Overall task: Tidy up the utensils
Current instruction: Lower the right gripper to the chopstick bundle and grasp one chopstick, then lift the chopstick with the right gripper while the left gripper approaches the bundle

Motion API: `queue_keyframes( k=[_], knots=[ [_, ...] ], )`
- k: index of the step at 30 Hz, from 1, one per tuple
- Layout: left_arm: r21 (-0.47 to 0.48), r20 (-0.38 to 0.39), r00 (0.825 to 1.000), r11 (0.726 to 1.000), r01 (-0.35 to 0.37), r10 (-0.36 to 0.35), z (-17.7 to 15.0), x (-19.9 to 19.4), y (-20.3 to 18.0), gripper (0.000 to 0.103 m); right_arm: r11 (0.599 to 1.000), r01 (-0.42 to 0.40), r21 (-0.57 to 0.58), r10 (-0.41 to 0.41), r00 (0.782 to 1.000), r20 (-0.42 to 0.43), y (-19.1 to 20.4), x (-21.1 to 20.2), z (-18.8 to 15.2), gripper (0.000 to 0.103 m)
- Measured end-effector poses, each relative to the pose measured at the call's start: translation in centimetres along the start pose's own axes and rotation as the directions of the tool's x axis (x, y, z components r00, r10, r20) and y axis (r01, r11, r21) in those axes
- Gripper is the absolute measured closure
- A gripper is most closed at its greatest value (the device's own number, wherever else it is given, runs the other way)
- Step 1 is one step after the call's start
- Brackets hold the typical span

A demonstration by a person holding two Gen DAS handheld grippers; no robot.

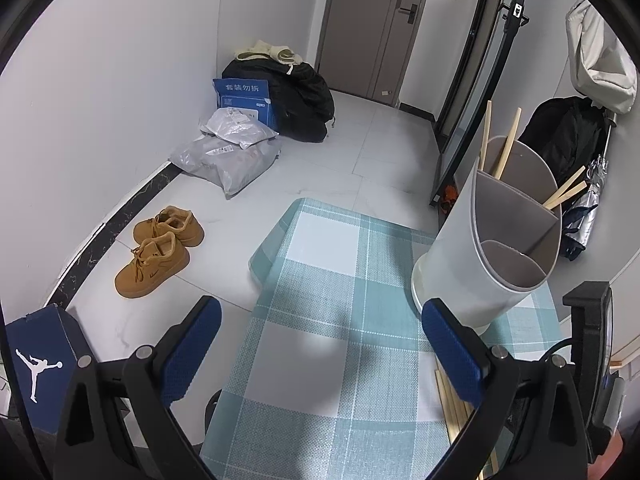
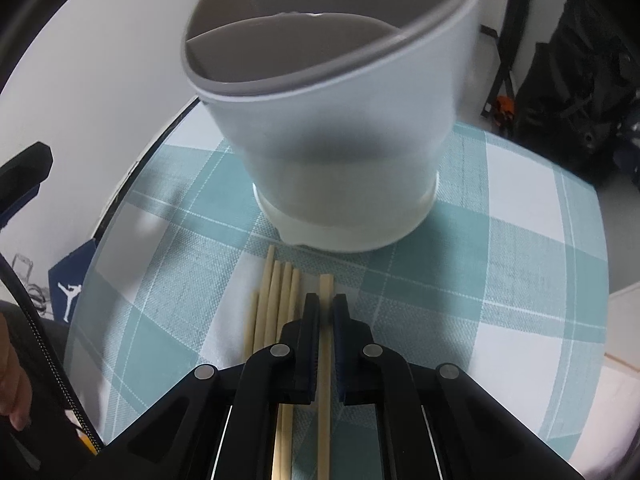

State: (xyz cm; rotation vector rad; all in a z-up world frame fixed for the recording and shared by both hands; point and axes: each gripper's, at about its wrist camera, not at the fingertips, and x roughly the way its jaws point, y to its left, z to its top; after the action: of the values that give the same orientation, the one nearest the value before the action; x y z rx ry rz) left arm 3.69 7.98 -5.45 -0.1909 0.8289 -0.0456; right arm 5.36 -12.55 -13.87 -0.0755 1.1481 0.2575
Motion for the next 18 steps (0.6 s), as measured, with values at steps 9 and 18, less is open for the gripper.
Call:
queue_keyframes(
  k=[9,18],
  knots=[
    [-0.001,-0.017,1.0,1.0,0.011,-0.011,0.0,-0.1,-0.4,0.004,0.998,-0.003,0.056,0.003,1.0,-0.007,-2.0,-1.4,-1.6,0.098],
    [0.003,-0.053,0.999,1.0,0.011,-0.011,-0.4,0.4,-1.2,0.004,1.0,0.015,0.028,-0.014,1.0,-0.009,-1.4,-1.2,-2.0,0.095]
  ],
)
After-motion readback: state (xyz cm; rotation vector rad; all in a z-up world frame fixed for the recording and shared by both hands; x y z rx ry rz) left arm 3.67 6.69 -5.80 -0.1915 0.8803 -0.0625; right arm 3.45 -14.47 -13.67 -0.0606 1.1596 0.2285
